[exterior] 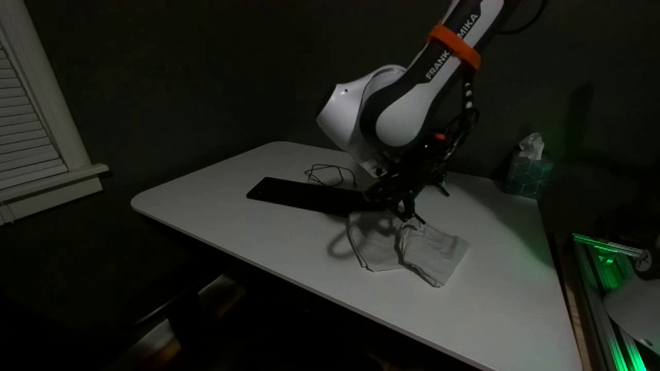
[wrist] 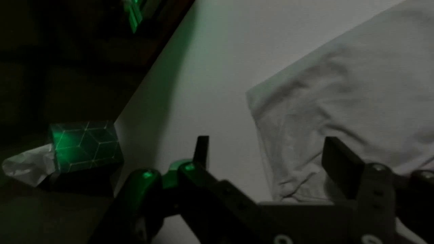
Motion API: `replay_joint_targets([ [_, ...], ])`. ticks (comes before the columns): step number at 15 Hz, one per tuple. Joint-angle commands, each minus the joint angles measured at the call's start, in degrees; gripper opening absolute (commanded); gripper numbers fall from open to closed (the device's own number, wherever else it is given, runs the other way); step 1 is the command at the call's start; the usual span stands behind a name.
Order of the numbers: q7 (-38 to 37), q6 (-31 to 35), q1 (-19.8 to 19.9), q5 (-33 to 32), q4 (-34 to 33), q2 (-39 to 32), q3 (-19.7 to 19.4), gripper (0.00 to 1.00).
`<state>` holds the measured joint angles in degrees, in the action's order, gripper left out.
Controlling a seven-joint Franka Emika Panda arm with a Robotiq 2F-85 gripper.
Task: Unfold the white cloth
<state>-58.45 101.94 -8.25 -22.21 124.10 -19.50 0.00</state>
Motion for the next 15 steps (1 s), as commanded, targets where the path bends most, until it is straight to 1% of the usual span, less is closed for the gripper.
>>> replay_joint_targets([
  [1, -0.92, 1.75, 0.71, 10.9, -2.07, -0.73, 1.34, 1.0],
  [3, -3.26, 3.26, 0.84, 15.44, -2.17, -1.25, 0.81, 1.0],
  [4, -4.18, 5.52, 1.15, 16.76, -1.44, -0.99, 0.31, 1.0],
  [5, -4.35, 9.16, 1.54, 17.54, -0.2, -0.19, -0.06, 1.0],
  [6, -2.84, 4.63, 0.29, 14.91, -1.92, -0.61, 0.15, 1.0],
  [10, -2.78, 5.32, 0.36, 15.01, -1.96, -0.71, -0.13, 1.0],
  [11, -5.76, 4.76, -0.1, 14.78, -3.48, -2.41, -0.61, 1.0],
  [15, -12.79, 8.87, 0.65, 17.04, -5.46, -6.3, -1.84, 1.0],
])
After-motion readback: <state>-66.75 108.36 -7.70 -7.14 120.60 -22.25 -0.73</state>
